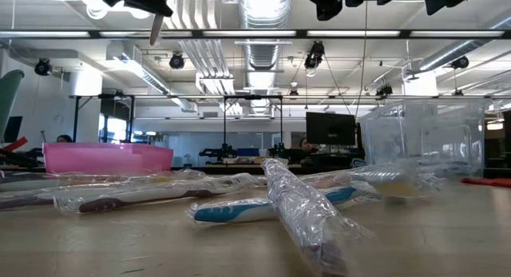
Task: Pick & Place Toothbrushes
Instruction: Put the orange toothbrush into the pink bin
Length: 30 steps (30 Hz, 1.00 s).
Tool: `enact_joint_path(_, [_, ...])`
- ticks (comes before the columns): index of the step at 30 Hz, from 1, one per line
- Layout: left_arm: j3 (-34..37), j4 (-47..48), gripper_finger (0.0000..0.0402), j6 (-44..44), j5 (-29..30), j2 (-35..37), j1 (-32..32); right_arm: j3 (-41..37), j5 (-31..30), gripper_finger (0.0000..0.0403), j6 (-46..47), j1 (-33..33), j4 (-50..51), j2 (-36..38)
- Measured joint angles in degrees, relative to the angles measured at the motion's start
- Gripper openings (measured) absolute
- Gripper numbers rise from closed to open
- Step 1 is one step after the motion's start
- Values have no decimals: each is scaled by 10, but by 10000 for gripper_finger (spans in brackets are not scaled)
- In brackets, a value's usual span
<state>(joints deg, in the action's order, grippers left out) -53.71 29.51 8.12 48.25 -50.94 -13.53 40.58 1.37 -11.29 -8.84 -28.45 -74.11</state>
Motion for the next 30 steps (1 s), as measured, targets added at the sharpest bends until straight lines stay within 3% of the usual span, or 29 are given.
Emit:
enact_joint_path(13, [0, 31, 34, 19, -1, 3, 28, 0, 1, 104, 7, 0, 0, 0])
enact_joint_path(23, [-51, 235, 30, 206, -9, -11, 110, 0, 1, 64, 6, 0, 0, 0])
enact_joint_path(30, [-58, 250, 31, 255, -61, -13, 201, 0, 1, 50, 6, 0, 0, 0])
